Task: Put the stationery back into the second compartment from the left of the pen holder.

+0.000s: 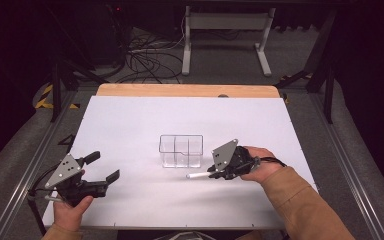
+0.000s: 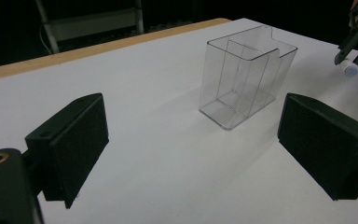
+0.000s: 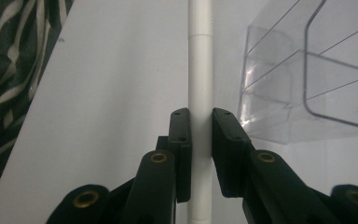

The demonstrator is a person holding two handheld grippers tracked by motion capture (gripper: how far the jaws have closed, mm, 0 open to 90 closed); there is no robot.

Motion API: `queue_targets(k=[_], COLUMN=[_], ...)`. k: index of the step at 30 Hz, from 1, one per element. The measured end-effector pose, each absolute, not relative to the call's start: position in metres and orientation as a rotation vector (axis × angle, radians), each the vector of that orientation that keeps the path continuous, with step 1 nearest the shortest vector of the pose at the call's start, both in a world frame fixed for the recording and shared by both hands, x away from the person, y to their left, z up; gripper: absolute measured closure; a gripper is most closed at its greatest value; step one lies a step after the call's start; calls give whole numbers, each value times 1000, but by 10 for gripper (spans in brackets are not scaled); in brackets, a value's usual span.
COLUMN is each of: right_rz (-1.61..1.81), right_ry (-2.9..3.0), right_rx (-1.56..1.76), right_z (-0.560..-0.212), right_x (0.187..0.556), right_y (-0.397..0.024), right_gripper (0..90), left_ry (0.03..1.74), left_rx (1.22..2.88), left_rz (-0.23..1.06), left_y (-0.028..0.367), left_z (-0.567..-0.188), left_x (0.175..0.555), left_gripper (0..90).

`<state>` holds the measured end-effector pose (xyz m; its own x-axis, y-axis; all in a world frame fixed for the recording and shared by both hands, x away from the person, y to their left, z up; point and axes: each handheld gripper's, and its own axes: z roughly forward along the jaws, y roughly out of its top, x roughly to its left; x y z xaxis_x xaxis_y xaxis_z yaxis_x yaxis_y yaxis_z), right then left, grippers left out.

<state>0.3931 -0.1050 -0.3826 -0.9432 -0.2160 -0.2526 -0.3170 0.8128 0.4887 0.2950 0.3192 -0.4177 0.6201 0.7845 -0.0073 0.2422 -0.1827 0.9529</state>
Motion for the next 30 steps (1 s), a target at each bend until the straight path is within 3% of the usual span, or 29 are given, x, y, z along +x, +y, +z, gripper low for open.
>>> queue_targets(k=[10, 30], right_rz=[1100, 1548], right_ry=[2674, 2432], right_rx=[-306, 144], right_z=[-356, -337], right_x=[385, 384], right_y=[-107, -109], right_gripper=[790, 789], left_ry=[844, 847], left_rx=[1724, 1725], left_rz=[604, 599], left_y=[320, 320], left_z=[-418, -418], left_x=[295, 295], left_gripper=[94, 95])
